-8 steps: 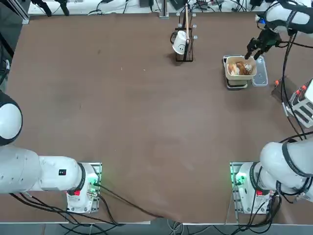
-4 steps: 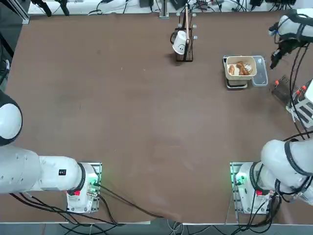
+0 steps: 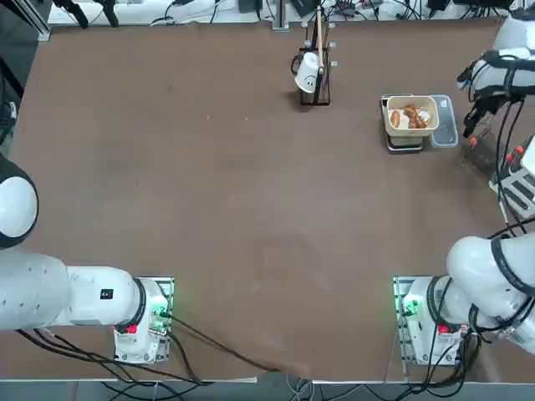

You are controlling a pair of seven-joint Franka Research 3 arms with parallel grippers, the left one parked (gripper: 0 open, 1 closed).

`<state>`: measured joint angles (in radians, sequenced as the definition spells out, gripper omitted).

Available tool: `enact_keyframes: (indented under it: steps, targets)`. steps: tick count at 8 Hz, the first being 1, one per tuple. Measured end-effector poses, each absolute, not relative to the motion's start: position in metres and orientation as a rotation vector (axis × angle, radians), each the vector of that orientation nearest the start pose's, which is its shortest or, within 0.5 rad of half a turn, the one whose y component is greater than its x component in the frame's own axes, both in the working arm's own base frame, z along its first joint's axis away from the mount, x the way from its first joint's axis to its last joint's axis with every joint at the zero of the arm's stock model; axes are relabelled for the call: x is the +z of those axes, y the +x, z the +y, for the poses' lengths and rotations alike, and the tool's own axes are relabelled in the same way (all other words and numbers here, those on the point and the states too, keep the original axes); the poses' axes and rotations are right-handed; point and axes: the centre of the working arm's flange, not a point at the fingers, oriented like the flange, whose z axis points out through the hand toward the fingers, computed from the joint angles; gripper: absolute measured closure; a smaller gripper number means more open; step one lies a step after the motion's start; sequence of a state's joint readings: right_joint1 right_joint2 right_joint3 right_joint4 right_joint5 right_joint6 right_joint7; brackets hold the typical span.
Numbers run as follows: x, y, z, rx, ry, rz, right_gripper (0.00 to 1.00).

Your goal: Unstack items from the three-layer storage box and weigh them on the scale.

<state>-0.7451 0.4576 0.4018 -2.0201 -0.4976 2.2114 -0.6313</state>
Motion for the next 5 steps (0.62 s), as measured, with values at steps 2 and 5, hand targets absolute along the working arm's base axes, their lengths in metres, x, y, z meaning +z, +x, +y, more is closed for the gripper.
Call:
enact_keyframes:
  steps: [2, 5]
  targets:
    - [0.209, 0.53, -0.219, 0.444, -3.033, -1.001, 0.99]
    - [0.198, 0.513, -0.233, 0.465, -3.034, -1.022, 0.99]
